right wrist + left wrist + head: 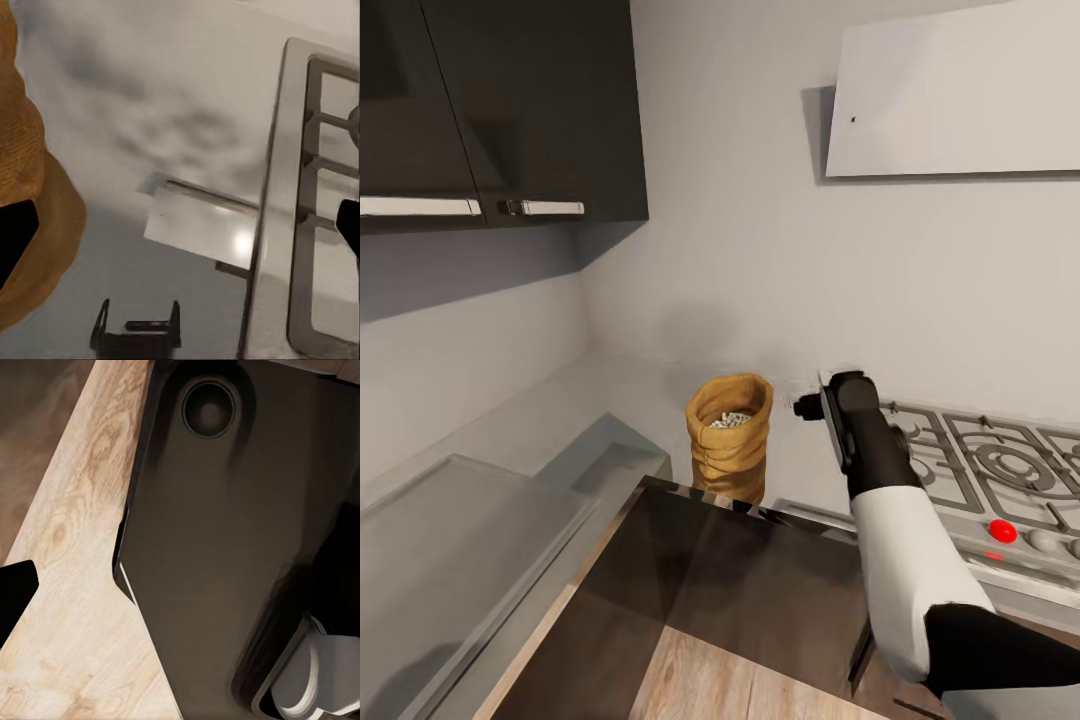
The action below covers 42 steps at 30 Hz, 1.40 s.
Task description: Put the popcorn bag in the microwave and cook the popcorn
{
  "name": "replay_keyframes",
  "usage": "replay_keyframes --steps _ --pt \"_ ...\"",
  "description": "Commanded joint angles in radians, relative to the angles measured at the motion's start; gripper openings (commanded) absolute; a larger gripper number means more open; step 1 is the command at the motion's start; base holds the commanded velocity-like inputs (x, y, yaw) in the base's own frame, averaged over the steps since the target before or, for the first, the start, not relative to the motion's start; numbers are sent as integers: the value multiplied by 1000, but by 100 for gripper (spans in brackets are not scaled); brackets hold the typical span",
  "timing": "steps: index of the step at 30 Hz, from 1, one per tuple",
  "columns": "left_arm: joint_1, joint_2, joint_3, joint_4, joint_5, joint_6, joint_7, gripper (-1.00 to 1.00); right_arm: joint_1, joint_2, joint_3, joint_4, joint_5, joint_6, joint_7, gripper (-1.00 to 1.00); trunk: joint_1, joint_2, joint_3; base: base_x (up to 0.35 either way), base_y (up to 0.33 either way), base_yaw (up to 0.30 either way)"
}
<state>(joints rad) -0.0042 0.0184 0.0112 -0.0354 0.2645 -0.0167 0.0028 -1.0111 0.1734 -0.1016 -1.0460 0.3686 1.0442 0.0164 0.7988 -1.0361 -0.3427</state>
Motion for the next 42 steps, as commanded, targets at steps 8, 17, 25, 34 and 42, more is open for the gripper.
replay_keyframes --steps 8,17,25,34,42 --pt "0 1 3 0 5 -2 0 100 -7 1 -12 -72 -4 3 -3 100 0 -1 -1 0 0 0" --pt "0 1 3 0 6 -2 0 100 -224 1 -59 290 -34 3 -10 100 0 -1 -1 0 0 0" --pt "0 1 2 0 6 -2 0 100 -280 1 -105 341 -42 3 -20 100 0 -1 -1 0 0 0" --pt "0 2 3 0 6 -2 0 100 -281 1 -106 263 -42 3 -18 100 0 -1 -1 0 0 26" --pt "0 1 3 0 6 -2 0 100 -281 1 -105 247 -41 3 -18 100 0 -1 -1 0 0 245"
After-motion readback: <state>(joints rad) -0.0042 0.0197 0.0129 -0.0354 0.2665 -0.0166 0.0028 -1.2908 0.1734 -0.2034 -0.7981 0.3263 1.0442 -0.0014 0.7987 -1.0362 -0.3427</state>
